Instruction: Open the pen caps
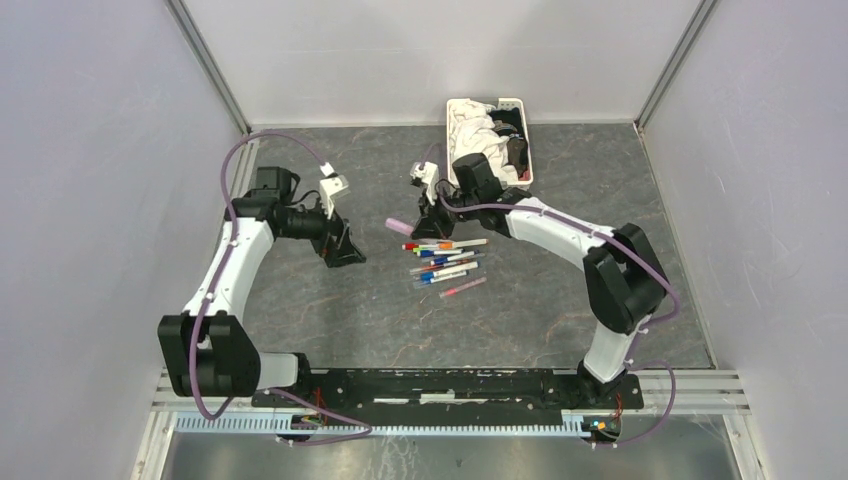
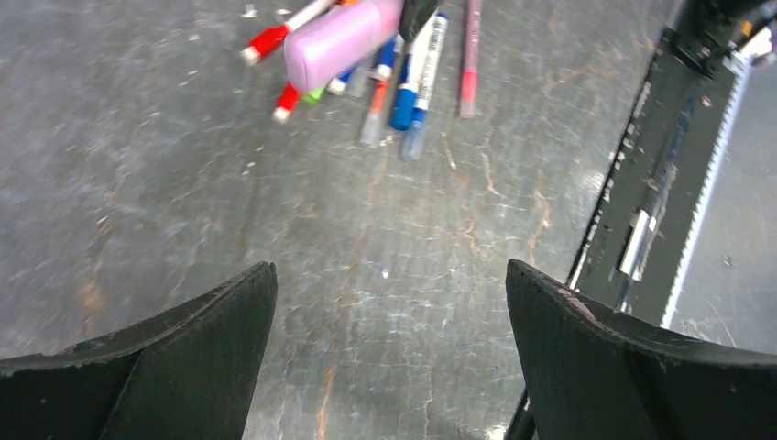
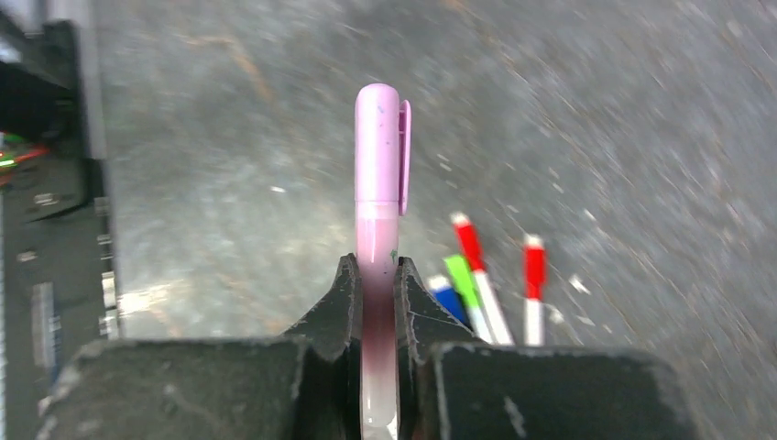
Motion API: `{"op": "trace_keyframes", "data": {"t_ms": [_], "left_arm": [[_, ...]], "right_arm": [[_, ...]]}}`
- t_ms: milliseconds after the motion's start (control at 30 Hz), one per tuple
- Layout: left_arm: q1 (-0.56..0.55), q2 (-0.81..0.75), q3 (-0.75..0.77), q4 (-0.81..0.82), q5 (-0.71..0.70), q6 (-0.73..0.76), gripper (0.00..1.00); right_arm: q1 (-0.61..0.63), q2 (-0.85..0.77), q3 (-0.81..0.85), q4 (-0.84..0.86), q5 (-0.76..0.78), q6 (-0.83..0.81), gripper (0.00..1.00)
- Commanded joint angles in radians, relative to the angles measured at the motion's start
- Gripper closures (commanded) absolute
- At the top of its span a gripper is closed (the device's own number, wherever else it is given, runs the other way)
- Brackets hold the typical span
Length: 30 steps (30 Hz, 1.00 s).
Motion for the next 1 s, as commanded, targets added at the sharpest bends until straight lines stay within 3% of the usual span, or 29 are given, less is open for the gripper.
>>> {"op": "trace_keyframes", "data": {"t_ms": [0,233,533,967], "left_arm": [[-0.073,0.031,0.045,-0.118,0.09,0.165,0.0],[-0.112,0.019,0.053,-0.139,0.13,0.184,0.08],[-0.147,0.015,0.024,-0.258,0.173,0.284,0.25],[-0.173,0.055,0.034,-0.276,0.207,0.312,0.86]], "right_arm": [[0.056,-0.078,-0.011,-0.029,-0.221,-0.001,1.0],[0.127,-0.066,0.056,-0.148,-0.289,-0.053,1.0],[0.157,-0.037,0.094,-0.119,-0.351,-0.023,1.0],[0.163,-0.014,0.118,-0.086,-0.402,0.018,1.0]]}}
